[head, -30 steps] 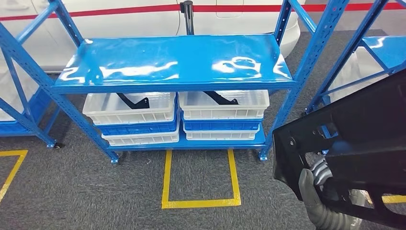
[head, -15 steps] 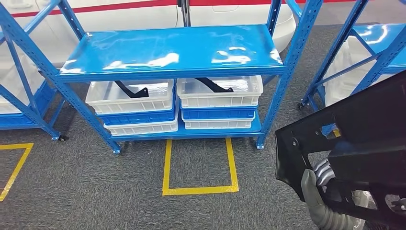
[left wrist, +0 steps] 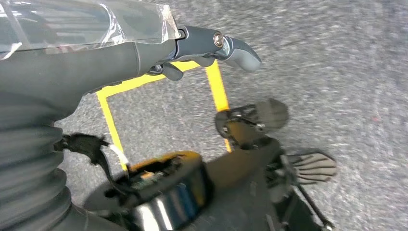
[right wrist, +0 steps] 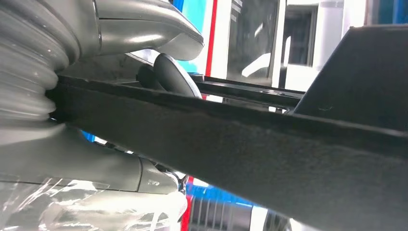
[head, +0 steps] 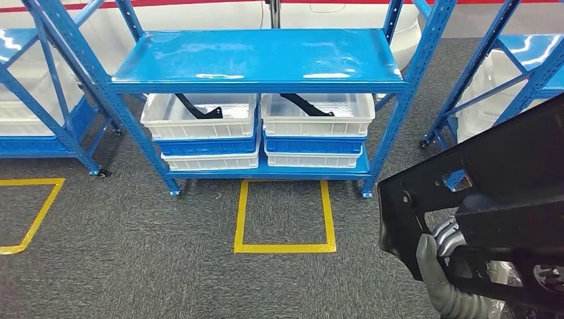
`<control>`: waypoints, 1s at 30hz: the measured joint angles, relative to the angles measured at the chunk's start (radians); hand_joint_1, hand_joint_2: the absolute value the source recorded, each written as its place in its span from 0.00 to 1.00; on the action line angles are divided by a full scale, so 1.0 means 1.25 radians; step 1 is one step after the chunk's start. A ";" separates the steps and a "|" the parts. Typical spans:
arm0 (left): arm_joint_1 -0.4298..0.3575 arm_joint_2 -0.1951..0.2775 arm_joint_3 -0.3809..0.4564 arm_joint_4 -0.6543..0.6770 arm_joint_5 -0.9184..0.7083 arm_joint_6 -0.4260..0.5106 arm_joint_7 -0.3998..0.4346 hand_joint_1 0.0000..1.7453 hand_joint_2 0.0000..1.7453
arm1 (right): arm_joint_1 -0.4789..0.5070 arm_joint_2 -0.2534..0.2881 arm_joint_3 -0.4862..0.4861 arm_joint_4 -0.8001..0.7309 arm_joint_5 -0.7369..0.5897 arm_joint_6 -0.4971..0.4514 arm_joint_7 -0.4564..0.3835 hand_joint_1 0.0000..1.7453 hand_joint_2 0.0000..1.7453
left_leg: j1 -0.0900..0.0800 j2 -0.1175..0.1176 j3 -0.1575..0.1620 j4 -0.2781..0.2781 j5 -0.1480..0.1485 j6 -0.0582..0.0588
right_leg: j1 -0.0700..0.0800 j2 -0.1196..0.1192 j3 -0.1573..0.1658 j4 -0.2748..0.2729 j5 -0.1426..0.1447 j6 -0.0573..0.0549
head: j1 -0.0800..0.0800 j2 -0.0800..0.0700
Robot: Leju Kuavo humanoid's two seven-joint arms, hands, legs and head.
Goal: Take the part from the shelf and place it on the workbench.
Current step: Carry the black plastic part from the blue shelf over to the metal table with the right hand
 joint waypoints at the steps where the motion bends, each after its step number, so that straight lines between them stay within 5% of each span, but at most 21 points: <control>1: 0.002 0.000 0.000 0.000 0.000 0.000 0.000 0.00 1.00 | 0.000 0.000 0.000 0.000 -0.001 0.001 0.002 1.00 1.00 | 0.001 -0.005 -0.006 -0.001 0.008 0.005 | -0.001 0.006 -0.013 0.035 -0.027 0.002 | 0.001 0.000; 3: 0.005 -0.001 0.000 0.000 -0.002 0.006 0.000 0.00 1.00 | 0.001 -0.002 0.000 0.000 -0.001 0.002 0.004 1.00 1.00 | 0.000 -0.015 -0.022 0.001 0.022 0.012 | -0.001 0.021 -0.053 0.149 -0.102 0.004 | 0.002 0.000; 5: 0.007 -0.001 0.000 0.000 -0.002 0.014 0.000 0.00 1.00 | 0.001 -0.004 0.001 0.000 -0.001 0.002 0.005 1.00 1.00 | -0.002 -0.026 -0.037 0.004 0.033 0.013 | 0.000 0.026 -0.069 0.228 -0.141 0.005 | 0.002 0.000; 7: 0.010 -0.001 0.000 0.000 -0.003 0.015 0.000 0.00 1.00 | 0.002 -0.005 0.001 0.000 0.000 0.003 0.006 1.00 1.00 | -0.003 -0.040 -0.048 0.012 0.039 0.011 | 0.000 0.030 -0.023 0.180 -0.117 0.003 | 0.002 0.000; 9: 0.010 -0.001 0.000 0.000 -0.004 0.015 0.000 0.00 1.00 | 0.002 -0.005 0.001 0.000 0.000 0.004 0.006 1.00 1.00 | -0.004 -0.053 -0.060 0.028 0.040 0.008 | -0.001 0.055 0.050 0.065 -0.080 -0.001 | 0.002 0.000; 11: 0.008 -0.001 0.000 0.000 -0.004 0.014 0.001 0.00 1.00 | 0.002 -0.006 0.001 0.000 0.002 0.004 0.006 1.00 1.00 | -0.004 -0.064 -0.079 0.044 0.042 0.002 | -0.002 0.079 0.079 0.004 -0.072 -0.004 | 0.002 0.000; 13: 0.007 -0.001 0.000 0.000 -0.005 0.014 0.002 0.00 1.00 | 0.002 -0.006 0.001 0.000 0.004 0.005 0.006 1.00 1.00 | -0.003 -0.078 -0.094 0.052 0.047 -0.007 | -0.002 0.073 0.073 0.001 -0.073 -0.009 | 0.001 0.000; 15: 0.010 -0.001 0.000 0.000 -0.005 0.014 0.002 0.00 1.00 | 0.002 -0.006 0.001 0.000 0.004 0.007 0.007 1.00 1.00 | -0.001 -0.073 -0.107 0.071 0.037 -0.018 | -0.004 0.055 0.071 0.000 -0.069 -0.017 | 0.000 0.000; 19: 0.009 -0.001 0.000 0.000 -0.008 0.014 0.002 0.00 1.00 | 0.002 -0.006 0.001 0.000 0.001 0.011 0.006 1.00 1.00 | 0.009 -0.035 -0.196 0.263 -0.057 -0.039 | -0.004 0.017 0.064 -0.002 -0.063 -0.027 | -0.004 0.000; 21: 0.008 -0.001 0.000 0.000 -0.009 0.014 0.002 0.00 1.00 | 0.002 -0.006 0.001 0.000 -0.002 0.013 0.007 1.00 1.00 | 0.013 -0.031 -0.207 0.300 -0.062 -0.044 | -0.005 -0.002 0.062 -0.002 -0.062 -0.027 | -0.004 0.000; 23: 0.009 -0.001 0.000 0.000 -0.009 0.014 0.002 0.00 1.00 | 0.001 -0.006 0.001 0.000 -0.003 0.014 0.007 1.00 1.00 | 0.015 -0.019 -0.154 0.212 -0.018 -0.042 | -0.005 -0.020 0.064 -0.002 -0.061 -0.025 | -0.004 0.000; 26: 0.008 -0.001 0.000 0.000 -0.010 0.014 0.001 0.00 1.00 | 0.001 -0.006 0.001 0.000 -0.005 0.016 0.006 1.00 1.00 | 0.006 0.027 -0.076 0.062 0.026 -0.027 | -0.001 -0.044 0.065 -0.001 -0.060 -0.017 | -0.003 0.000; 29: 0.010 -0.001 0.000 0.000 -0.010 0.014 0.000 0.00 1.00 | -0.001 -0.007 0.001 0.000 -0.009 0.019 0.005 1.00 1.00 | 0.001 0.015 -0.078 0.044 0.034 -0.013 | -0.001 -0.063 0.066 -0.003 -0.059 -0.003 | -0.002 0.000; 30: 0.011 -0.001 0.000 0.000 -0.010 0.014 0.000 0.00 1.00 | -0.002 -0.008 0.001 0.000 -0.010 0.019 0.005 1.00 1.00 | 0.002 0.007 -0.078 0.040 0.040 -0.008 | -0.001 -0.054 0.063 0.004 -0.066 0.002 | -0.002 0.000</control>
